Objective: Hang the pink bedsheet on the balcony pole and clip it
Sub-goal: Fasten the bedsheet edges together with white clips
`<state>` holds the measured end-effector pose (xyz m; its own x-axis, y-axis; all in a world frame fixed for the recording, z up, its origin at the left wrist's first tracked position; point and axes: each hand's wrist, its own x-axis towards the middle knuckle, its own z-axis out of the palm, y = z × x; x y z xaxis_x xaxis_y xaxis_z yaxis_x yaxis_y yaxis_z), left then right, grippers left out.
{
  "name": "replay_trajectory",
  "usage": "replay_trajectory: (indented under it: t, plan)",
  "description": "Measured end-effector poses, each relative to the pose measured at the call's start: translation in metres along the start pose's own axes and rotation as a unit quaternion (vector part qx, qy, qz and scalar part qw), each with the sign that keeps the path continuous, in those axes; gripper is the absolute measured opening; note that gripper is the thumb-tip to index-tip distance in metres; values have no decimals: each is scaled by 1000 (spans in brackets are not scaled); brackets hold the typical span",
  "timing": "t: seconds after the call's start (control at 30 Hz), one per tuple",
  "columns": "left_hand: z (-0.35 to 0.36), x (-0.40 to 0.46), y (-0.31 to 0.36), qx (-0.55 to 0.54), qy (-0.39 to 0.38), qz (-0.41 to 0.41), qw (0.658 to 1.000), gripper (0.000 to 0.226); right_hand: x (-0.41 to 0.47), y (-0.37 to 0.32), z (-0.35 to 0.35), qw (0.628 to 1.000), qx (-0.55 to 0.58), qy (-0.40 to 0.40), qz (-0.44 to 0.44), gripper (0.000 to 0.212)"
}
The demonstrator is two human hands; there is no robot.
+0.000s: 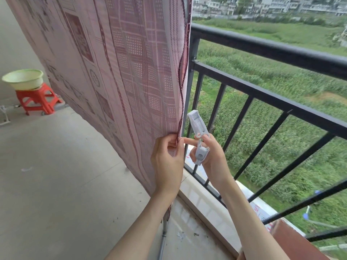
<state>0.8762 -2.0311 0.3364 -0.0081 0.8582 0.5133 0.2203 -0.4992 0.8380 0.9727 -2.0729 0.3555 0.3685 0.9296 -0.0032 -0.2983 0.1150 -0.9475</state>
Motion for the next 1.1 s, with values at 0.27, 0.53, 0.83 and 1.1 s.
replay_trajectory:
  t: [0.27,0.53,0.83,1.1]
  plan:
    - [4,-2,-4,24,14,16,999,7,-22,-1,-11,984,-136,72,-92,20]
    - [6,-7,-11,41,16,79,996,12,-45,-10,-14,938,-293,88,-162,21]
    - [5,-11,-12,28,7,81,996,17,-31,-17,0,896,-389,105,-185,26]
    - [2,-15,-15,-3,-14,54,998,17,-25,-19,-6,888,-432,68,-145,32]
